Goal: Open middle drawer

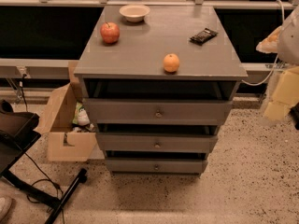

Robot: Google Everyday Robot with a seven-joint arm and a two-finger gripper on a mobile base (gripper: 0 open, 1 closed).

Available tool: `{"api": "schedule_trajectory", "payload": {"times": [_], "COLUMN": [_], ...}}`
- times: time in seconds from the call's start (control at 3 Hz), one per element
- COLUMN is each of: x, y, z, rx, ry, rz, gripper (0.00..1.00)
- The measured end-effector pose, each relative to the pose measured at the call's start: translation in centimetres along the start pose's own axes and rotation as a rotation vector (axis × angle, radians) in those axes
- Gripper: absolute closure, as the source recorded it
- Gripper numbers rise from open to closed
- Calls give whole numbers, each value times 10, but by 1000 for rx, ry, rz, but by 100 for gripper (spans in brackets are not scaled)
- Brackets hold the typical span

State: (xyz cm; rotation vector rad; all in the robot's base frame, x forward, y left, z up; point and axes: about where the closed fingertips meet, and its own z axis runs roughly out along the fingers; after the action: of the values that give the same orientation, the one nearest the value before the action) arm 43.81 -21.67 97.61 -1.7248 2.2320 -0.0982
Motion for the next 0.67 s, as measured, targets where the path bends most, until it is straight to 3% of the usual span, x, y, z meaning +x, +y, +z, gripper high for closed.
{"api": "schedule_trajectory", "payload": {"times": [0.33,0.67], "x": [0,-5], "y": [-1,8], "z": [0,24], "rx": [6,-15], "ry": [-6,-13], "rz": [0,5], "gripper": [0,0]}}
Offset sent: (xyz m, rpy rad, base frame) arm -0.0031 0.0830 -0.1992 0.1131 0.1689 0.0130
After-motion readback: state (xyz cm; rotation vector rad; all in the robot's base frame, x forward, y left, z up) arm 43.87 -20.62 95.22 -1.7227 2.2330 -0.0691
